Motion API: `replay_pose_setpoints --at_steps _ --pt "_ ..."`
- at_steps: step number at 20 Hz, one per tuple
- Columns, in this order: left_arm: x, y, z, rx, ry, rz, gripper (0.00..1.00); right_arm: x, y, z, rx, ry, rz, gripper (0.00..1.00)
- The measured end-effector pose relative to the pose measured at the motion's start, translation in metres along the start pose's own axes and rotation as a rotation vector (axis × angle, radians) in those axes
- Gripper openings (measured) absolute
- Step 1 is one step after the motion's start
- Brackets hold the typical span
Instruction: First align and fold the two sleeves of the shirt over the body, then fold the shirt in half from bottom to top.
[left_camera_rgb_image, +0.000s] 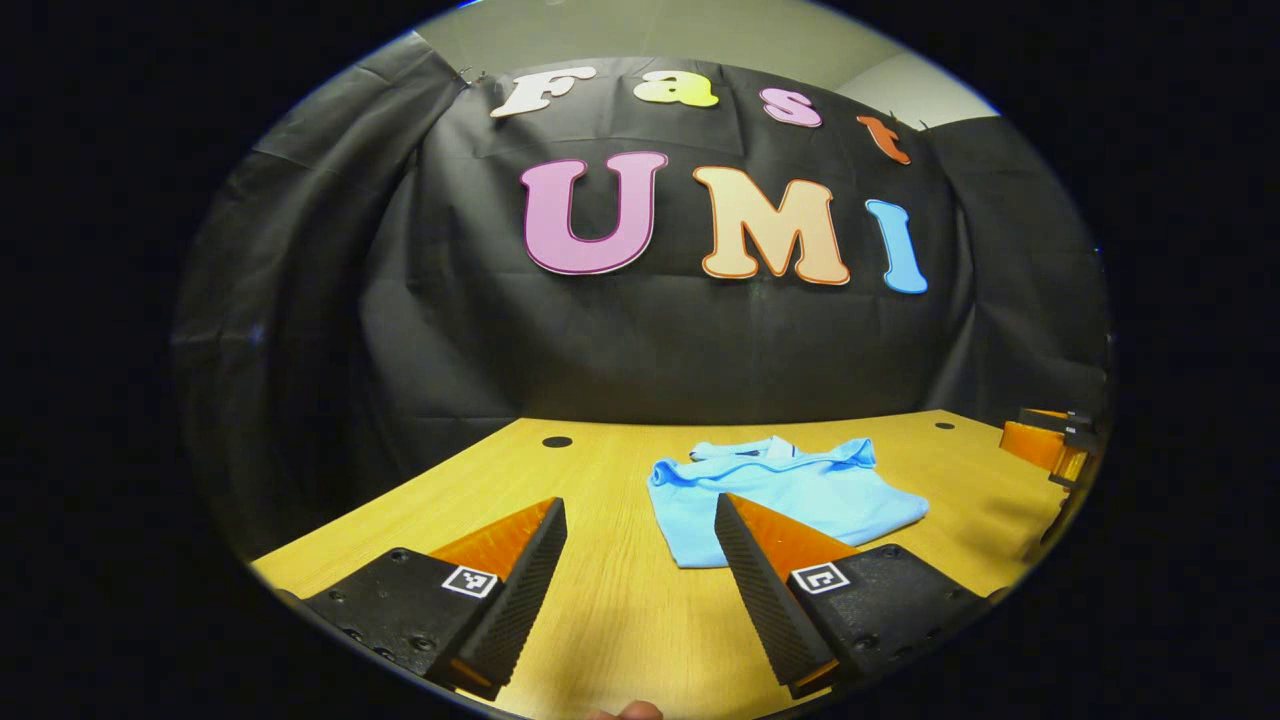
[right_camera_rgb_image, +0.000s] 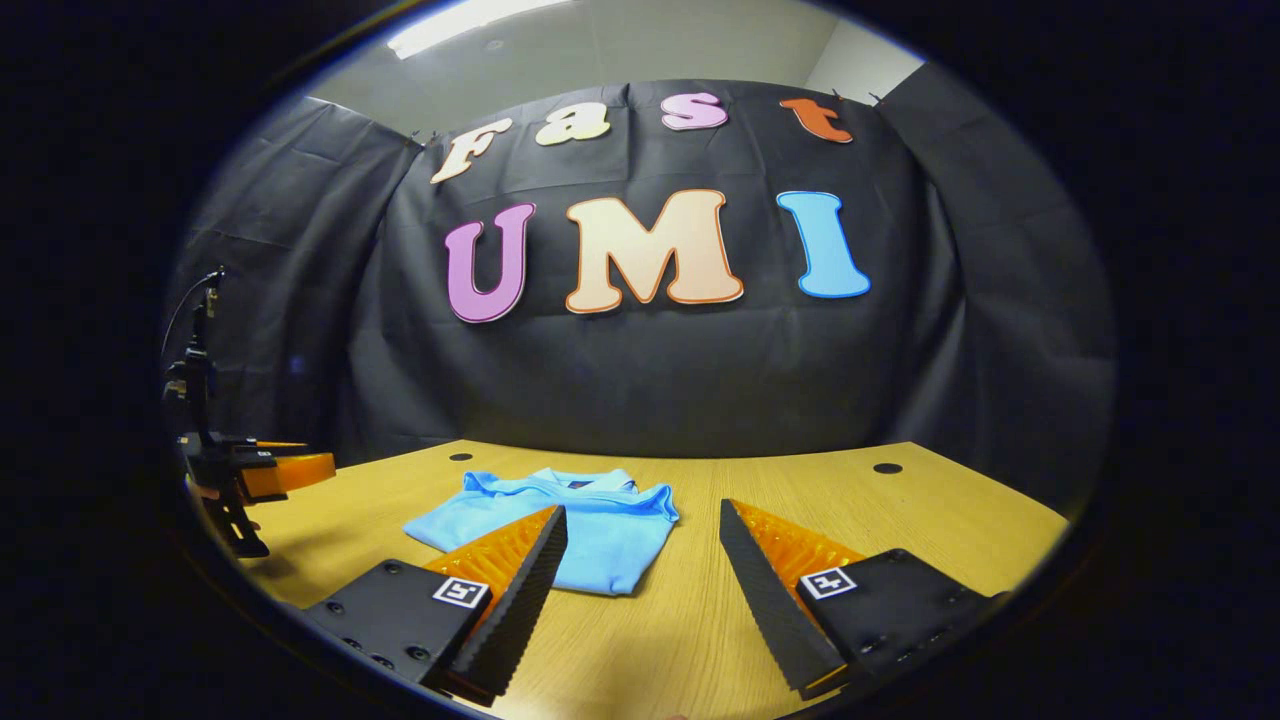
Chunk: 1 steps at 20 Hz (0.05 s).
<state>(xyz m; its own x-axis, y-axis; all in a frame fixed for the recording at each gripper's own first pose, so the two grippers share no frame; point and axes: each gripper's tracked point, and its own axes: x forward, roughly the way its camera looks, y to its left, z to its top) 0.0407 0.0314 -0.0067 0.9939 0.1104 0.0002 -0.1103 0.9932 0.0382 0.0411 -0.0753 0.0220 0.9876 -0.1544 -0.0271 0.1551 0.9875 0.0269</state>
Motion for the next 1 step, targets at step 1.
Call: replay_pose_setpoints --at_steps 1 --pt "0.0002 -0.0032 -0.0025 -0.005 0.006 -0.005 0.91 -0.0009 -0.0032 -0.002 0.002 0.003 -0.005 0.97"
